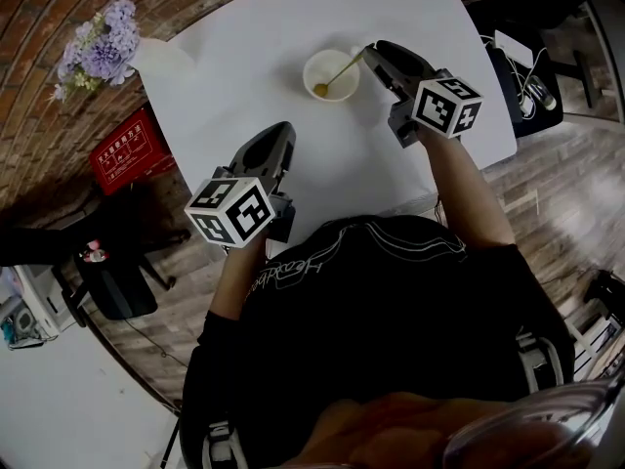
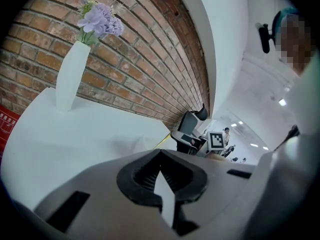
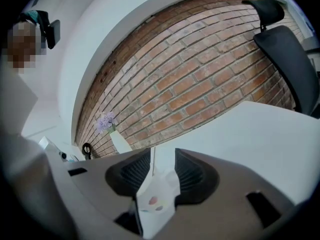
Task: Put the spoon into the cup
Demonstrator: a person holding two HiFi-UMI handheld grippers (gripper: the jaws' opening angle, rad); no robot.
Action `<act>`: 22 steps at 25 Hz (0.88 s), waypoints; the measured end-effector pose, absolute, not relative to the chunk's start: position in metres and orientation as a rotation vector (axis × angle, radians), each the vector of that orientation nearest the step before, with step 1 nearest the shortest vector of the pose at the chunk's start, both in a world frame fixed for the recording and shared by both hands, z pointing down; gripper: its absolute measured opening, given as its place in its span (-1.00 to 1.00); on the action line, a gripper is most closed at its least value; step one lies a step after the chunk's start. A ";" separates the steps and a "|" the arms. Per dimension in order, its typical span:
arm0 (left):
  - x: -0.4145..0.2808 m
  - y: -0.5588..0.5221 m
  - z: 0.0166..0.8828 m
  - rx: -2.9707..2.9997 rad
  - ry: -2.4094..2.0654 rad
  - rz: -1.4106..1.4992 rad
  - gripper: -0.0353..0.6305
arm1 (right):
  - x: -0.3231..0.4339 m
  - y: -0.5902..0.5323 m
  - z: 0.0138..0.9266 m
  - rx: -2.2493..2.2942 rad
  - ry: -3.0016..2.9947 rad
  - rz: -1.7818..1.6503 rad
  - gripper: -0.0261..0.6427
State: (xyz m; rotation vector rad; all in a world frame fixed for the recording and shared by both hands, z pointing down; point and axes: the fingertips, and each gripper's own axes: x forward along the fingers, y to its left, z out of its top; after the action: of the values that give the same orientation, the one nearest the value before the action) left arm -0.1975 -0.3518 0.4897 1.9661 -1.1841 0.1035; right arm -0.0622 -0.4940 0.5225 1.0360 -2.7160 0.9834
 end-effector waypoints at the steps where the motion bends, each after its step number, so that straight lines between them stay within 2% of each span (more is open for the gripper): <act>1: -0.197 -0.351 0.489 1.969 -1.186 0.106 -0.88 | -0.057 -0.494 0.521 1.057 -2.712 0.982 -0.56; 5: -0.192 -0.344 0.481 1.978 -1.201 0.106 -0.88 | -0.040 -0.485 0.503 1.109 -2.720 0.917 -0.50; 12: -0.178 -0.328 0.452 2.040 -1.236 0.055 -0.88 | -0.030 -0.439 0.442 1.018 -2.849 0.751 -0.61; 17: -0.166 -0.308 0.425 2.064 -1.243 -0.008 -0.88 | -0.023 -0.393 0.402 0.928 -2.950 0.616 -0.84; 22: -0.152 -0.284 0.396 2.110 -1.269 -0.052 -0.88 | -0.019 -0.349 0.374 0.808 -3.010 0.557 -0.90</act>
State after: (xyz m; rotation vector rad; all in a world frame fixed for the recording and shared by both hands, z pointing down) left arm -0.1517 -0.2840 0.3963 2.1105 -1.2695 -0.0523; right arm -0.0195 -0.3495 0.3741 0.8077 -3.0100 0.5569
